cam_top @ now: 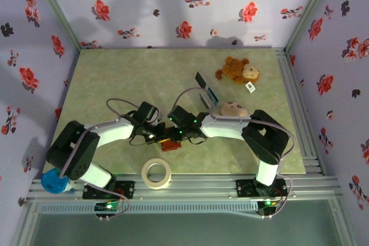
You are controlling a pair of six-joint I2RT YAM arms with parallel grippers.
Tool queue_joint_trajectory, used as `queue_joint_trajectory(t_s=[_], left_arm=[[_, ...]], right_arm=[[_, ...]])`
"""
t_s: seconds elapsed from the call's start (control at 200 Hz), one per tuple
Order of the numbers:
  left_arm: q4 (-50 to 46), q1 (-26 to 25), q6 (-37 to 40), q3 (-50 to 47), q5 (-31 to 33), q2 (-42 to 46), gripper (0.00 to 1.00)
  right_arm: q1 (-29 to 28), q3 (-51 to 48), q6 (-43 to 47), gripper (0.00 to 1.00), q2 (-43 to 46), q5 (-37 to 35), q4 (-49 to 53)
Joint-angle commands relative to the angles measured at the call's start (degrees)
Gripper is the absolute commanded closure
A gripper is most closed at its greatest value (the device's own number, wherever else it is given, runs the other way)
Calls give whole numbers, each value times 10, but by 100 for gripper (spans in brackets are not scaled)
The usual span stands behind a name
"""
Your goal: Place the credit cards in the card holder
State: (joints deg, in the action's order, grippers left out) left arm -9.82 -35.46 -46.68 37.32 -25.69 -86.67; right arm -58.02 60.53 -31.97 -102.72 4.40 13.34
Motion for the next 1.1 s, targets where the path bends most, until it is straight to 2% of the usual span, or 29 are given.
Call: queue_joint_trajectory(t_s=[0.0, 0.13, 0.215, 0.805, 1.095], left_arm=[[-27, -11, -5, -23, 18, -43, 100], [-27, -10, -5, -22, 18, -44, 100], [-27, -10, -5, -21, 17, -45, 100], [-26, -10, -6, -17, 10, -50, 100], [83, -11, -79, -50, -40, -66, 100]], right_arm=[[-4, -5, -4, 80, 8, -1, -15], [-5, -6, -4, 89, 9, 1, -17], [-5, -6, -4, 100, 10, 6, -19], [-5, -31, 11, 100, 21, -14, -61], [-6, -99, 27, 100, 53, -33, -142]])
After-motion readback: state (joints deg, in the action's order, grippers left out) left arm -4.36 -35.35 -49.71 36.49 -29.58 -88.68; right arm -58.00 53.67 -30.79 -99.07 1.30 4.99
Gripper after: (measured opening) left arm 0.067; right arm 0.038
